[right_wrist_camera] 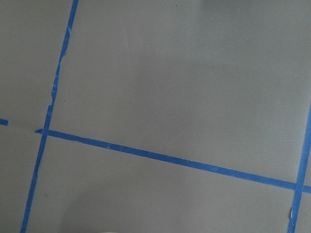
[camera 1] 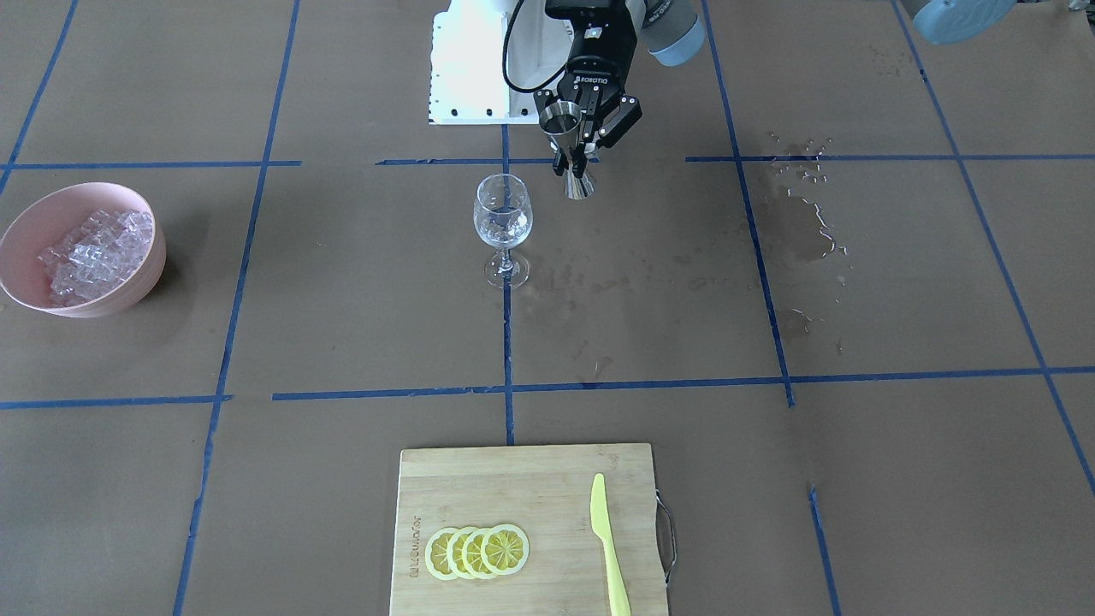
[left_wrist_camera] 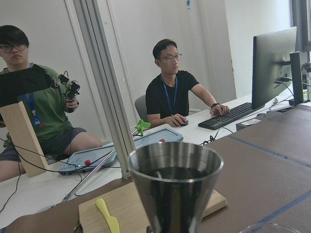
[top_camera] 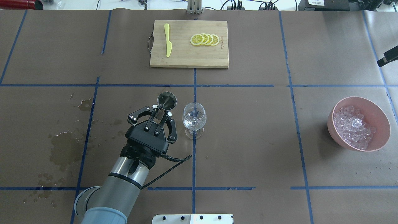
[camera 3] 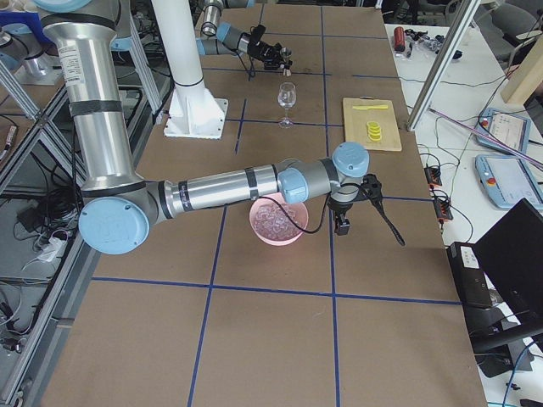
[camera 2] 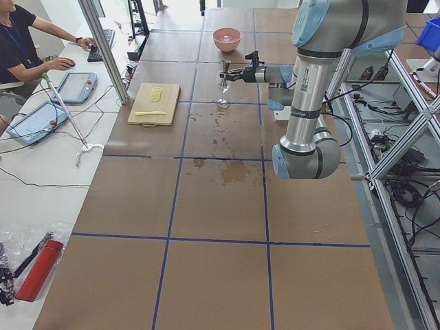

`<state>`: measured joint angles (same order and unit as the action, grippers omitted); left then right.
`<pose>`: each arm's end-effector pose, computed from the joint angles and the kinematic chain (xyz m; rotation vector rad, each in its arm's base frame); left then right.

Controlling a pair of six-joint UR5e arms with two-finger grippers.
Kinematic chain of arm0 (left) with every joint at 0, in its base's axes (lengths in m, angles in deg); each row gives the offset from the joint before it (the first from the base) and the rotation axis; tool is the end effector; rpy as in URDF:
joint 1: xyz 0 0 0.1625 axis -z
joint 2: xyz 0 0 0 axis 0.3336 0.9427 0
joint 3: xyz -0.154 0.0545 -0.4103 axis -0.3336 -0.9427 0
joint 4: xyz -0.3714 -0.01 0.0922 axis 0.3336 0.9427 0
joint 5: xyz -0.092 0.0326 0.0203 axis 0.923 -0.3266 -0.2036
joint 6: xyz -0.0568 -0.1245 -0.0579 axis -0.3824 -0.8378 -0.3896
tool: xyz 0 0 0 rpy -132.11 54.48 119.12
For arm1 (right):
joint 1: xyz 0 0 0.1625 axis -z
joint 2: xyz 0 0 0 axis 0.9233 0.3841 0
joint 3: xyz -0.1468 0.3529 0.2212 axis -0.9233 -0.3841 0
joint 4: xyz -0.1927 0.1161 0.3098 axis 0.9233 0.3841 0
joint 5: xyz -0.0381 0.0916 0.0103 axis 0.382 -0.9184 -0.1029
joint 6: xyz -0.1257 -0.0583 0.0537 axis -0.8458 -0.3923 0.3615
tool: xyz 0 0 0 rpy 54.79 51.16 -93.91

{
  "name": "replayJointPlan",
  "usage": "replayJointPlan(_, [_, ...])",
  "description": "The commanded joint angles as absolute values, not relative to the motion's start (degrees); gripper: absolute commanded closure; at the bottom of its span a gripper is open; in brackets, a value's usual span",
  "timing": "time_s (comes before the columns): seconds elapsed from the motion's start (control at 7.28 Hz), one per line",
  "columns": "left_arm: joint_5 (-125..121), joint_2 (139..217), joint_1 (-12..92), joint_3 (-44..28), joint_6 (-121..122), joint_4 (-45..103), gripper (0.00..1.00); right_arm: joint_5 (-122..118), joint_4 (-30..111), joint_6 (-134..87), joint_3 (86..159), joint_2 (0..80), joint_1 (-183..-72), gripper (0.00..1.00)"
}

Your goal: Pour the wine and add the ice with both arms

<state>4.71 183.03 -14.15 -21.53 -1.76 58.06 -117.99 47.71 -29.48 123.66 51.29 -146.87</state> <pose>0.4974 -0.3119 0.2309 1.4925 0.5954 0.0272 -0.0789 -0.5368 0.5800 0.1482 -0.8940 -0.1465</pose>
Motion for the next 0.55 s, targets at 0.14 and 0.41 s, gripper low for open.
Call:
replayJointPlan(0.14, [7.2, 184.5, -12.6, -21.6, 4.8, 50.1, 1.00, -118.0, 47.7, -29.5, 124.6, 51.5, -146.9, 0.00])
replayJointPlan(0.41, [7.2, 184.7, -12.4, -21.5, 7.6, 46.0, 1.00, -118.0, 47.7, -29.5, 124.7, 51.5, -146.9, 0.00])
